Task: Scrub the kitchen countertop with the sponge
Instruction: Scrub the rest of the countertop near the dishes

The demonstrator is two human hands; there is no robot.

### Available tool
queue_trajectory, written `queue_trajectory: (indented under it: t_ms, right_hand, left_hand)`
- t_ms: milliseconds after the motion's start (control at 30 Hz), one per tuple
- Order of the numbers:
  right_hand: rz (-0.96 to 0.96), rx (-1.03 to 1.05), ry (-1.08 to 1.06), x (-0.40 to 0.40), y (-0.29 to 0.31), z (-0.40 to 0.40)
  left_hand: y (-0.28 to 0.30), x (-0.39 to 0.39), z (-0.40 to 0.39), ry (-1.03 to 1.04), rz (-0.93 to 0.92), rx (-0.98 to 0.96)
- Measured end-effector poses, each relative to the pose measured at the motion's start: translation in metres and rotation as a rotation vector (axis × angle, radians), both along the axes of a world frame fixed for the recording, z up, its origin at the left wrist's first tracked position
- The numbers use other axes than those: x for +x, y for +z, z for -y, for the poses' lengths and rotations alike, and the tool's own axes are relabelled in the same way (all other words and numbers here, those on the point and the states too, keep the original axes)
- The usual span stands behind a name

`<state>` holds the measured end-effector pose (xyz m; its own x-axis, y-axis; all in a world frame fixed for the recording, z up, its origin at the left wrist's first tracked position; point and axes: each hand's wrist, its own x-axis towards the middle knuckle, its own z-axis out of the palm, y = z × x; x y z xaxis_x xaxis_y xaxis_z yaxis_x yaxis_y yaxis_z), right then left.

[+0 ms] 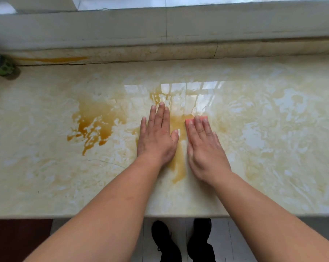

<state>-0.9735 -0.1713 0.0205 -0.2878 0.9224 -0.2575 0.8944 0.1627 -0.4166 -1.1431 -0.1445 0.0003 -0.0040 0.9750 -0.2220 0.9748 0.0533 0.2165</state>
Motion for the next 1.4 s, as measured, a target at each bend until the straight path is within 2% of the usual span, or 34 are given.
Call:
queue_trajectory:
  t_ms: [133,400,567,833,1033,1100,1300,1400]
  right_hand:
    - [0.045,0.03,0.064,0.018,-0.002,0.038]
    - [-0.01,-0.005,0.027,-0.007,0.002,-0.056]
    - [-0.015,0.034,0.106,0.015,0.004,-0.004]
    - [0.024,0.003,0.034,-0.017,0.007,-0.119]
    - [0.013,0.078,0.095,0.031,0.001,-0.015]
    - [0.031,0.071,0.078,0.042,0.0,-0.008]
    - [-0.006,0.039,0.0,0.003,0.002,-0.14]
    - [-0.011,0.036,0.009,-0.009,0.002,-0.163]
  left_hand:
    - [-0.003,0.002,-0.029,-0.006,-0.003,-0.043]
    - [-0.012,0.003,-0.028,0.012,-0.03,-0.017]
    - [-0.011,0.003,-0.026,0.014,-0.015,-0.003]
    - [-0.011,0.004,-0.026,0.016,-0.027,0.002]
    - [-0.011,0.004,-0.025,0.008,-0.025,-0.019]
    - [-0.01,0.004,-0.025,0.01,-0.029,-0.017]
    - [-0.007,0.005,-0.025,0.026,-0.038,-0.026]
    - [-0.005,0.005,-0.024,0.024,-0.039,-0.036]
